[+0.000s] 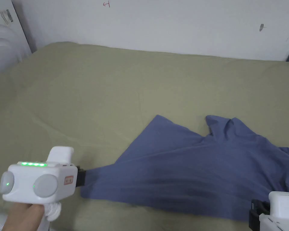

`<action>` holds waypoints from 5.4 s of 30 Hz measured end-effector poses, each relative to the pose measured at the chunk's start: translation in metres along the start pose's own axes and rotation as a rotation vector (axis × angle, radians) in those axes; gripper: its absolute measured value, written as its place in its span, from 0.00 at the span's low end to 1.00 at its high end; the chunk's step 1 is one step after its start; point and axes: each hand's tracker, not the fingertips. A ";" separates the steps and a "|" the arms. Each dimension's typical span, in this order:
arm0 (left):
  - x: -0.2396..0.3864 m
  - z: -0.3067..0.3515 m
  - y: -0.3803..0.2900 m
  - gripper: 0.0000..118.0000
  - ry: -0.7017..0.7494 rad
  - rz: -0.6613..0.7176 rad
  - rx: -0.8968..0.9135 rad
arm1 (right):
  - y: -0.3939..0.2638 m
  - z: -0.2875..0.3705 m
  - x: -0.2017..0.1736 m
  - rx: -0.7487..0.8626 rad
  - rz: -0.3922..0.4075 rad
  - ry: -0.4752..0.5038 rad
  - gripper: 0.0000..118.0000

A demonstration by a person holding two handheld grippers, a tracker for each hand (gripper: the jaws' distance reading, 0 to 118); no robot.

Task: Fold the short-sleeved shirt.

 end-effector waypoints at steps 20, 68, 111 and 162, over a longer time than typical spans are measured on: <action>0.019 -0.050 0.010 0.02 -0.051 -0.062 -0.109 | 0.166 -0.166 0.085 -0.098 0.011 -0.040 0.00; 0.120 0.202 0.266 0.02 -0.012 -0.092 0.504 | 0.316 0.156 0.183 0.446 -0.085 -0.141 0.02; 0.162 -0.047 0.438 0.02 0.189 -0.077 0.432 | 0.453 -0.154 0.180 0.319 -0.068 -0.212 0.02; 0.043 0.029 -0.037 0.89 -0.073 -0.090 0.023 | -0.033 0.020 0.140 -0.145 -0.137 -0.058 0.84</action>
